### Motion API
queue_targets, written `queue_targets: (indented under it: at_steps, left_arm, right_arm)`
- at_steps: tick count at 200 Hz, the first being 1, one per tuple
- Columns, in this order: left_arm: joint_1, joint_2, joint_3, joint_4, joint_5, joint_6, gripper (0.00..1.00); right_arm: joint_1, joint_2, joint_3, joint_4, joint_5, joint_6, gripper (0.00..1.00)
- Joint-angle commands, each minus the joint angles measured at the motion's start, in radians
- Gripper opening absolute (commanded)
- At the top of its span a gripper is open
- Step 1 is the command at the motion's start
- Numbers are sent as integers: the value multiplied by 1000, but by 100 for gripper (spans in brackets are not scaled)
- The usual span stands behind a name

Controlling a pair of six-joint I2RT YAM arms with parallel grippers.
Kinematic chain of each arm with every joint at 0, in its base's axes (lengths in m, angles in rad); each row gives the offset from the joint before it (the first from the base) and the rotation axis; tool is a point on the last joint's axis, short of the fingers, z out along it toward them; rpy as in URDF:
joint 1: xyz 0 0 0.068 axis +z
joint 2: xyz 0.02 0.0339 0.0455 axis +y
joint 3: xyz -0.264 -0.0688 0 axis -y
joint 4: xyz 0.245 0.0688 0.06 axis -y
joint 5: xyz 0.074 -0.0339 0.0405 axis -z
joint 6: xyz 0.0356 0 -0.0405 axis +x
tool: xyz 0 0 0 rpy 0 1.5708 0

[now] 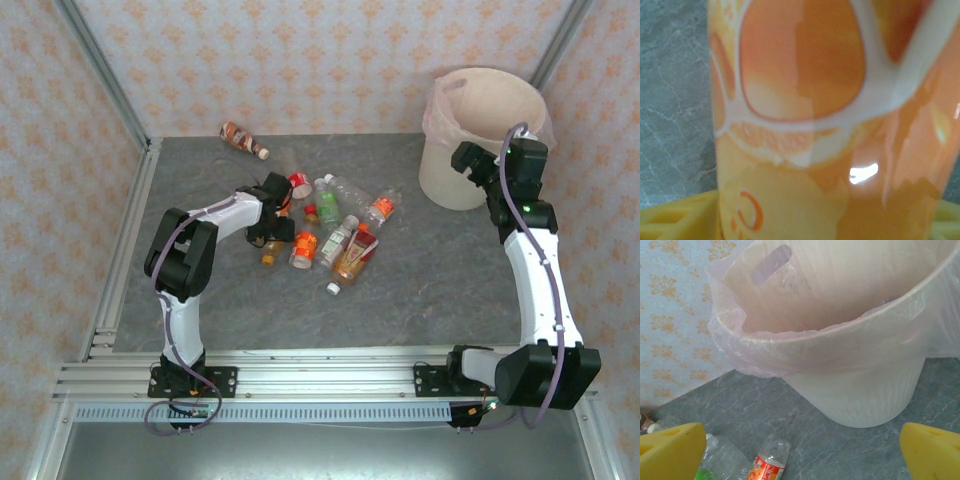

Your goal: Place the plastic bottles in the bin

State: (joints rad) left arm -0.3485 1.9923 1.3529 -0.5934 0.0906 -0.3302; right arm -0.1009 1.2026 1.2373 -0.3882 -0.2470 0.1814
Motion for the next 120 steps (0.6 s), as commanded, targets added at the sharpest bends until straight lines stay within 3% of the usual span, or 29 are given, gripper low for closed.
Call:
queue_targets:
  at_steps: [1, 59, 120]
  left_arm:
    - [5, -39, -64, 74, -8, 19, 72]
    - [5, -76, -152, 146, -51, 5, 56]
    - [3, -239, -195, 152, -83, -26, 43]
  right_arm:
    - [3, -11, 28, -3, -70, 29, 99]
    - [-4, -3, -17, 88, -123, 115, 99]
    - [-25, 43, -19, 125, -258, 191, 100]
